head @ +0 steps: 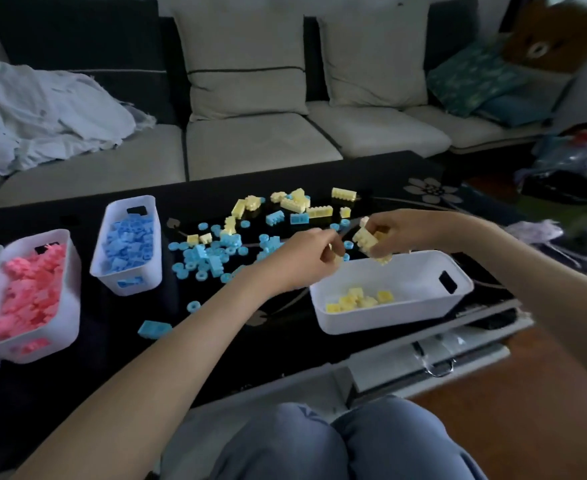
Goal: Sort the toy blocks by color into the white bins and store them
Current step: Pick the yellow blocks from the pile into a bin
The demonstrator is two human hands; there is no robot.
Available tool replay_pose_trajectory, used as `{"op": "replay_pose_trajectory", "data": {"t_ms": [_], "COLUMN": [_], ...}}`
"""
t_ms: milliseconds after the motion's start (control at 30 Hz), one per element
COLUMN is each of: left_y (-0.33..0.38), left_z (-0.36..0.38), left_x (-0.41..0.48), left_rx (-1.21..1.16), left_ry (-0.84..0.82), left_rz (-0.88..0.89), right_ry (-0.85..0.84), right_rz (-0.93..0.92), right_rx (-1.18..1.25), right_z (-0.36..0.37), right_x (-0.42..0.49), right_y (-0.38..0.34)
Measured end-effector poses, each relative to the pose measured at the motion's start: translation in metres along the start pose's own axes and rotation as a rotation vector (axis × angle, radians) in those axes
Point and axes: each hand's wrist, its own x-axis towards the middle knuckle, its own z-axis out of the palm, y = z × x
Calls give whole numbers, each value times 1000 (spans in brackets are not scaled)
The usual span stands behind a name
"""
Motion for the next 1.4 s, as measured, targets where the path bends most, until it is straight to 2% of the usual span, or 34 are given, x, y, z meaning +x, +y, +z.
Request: {"op": "replay_pose_trajectory", "data": {"t_ms": [133, 267, 633, 767, 867, 933, 1000, 1167, 1300, 1400], "left_y": [17, 27, 29, 20, 4, -11, -25, -57, -69, -66], "left_z": [12, 17, 24, 11, -2, -10, -16, -25, -19, -12], "left_x": [4, 8, 13, 14, 16, 20, 23, 46, 80, 102], "left_rx": [116, 125, 207, 161, 112, 80, 64, 111, 154, 144], "left_ry": [-50, -76, -197, -62, 64, 120, 154, 187, 150, 37], "left_rz": [18, 9, -16, -7, -58, -120, -173, -276, -247, -184], "right_ry": [-37, -9, -19, -40, 73, 179, 232, 227, 177, 132], "right_rz": [29, 32, -69, -100, -138, -136, -91, 67, 133, 163], "right_rx": [-90, -198, -100, -65, 42, 17, -6, -83, -188, -244], "right_z": [11, 17, 17, 10, 1, -6, -10, -13, -9, -4], "right_x": [-17, -19, -19, -17, -3, 15, 32, 90, 135, 158], "right_y": [19, 30, 36, 26, 23, 24, 30, 42, 55, 67]}}
